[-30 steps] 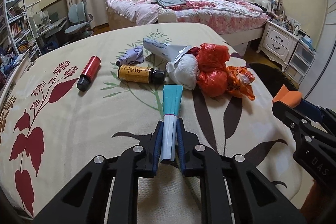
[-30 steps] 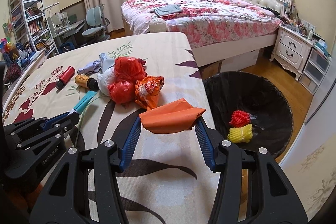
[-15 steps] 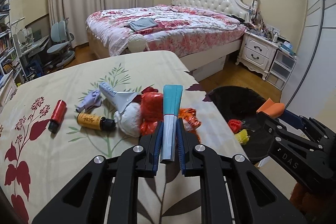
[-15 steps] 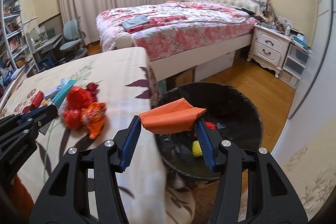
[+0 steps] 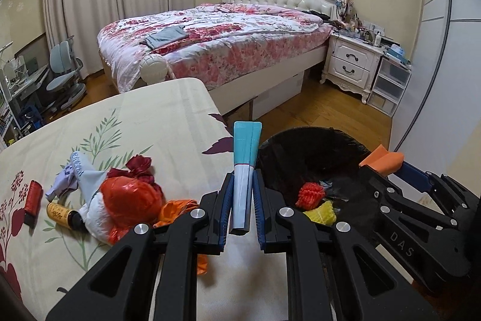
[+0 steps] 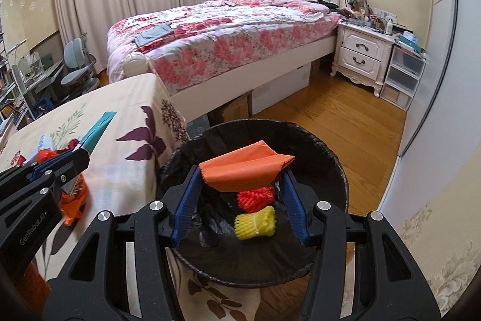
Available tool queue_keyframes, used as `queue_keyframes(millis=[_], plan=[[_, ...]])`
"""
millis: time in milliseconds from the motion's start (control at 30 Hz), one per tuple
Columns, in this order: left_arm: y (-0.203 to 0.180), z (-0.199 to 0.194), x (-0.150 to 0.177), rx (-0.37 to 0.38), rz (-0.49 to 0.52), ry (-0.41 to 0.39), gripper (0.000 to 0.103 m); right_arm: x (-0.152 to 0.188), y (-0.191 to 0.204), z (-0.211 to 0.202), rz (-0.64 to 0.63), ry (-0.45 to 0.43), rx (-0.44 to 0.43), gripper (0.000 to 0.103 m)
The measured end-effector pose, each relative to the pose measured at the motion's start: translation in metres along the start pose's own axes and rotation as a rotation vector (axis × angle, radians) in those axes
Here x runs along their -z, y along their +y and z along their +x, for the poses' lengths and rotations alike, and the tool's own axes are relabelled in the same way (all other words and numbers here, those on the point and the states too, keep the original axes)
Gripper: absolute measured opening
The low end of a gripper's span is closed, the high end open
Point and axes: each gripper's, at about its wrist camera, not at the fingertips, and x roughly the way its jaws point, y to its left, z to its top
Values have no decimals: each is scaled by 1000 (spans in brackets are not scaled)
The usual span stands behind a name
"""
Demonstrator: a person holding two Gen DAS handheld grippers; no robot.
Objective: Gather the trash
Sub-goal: 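Carry the marker and orange cloth over the bin and open both grippers, then move both grippers back from the bin toward the remaining items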
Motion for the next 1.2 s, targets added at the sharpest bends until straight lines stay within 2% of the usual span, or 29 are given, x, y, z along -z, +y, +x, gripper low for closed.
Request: queue_keyframes(millis=[367,600,633,667,800,833,1000,1100,1200], plan=[[-20,45,-10,-8,9,51,16,0,-22,29,60,33,29,52],[-33,55,-12,-22,54,50,18,-2,-30,35,79,35,48,55],[-33,56,-12,-25,51,50,23,-2,-31,34,82,31,53,63],[-32,57,-11,-24,48,55,25,-2,-34,34,85,25,59,66],[-29,54,-9,-37,31,48,56,0,-41,34,102,28,74,67],[-27,51,-8,-38,22,40,59,1,-43,33,105,31,79,67],[-23,40,-7,-46,12,17,71,5,-43,28,112,36,91,69],[-20,29,-6,-59,14,-1,73,8,-41,23,112,28,87,74],[-16,17,-3,-66,15,-12,75,11,-39,18,114,37,77,74]])
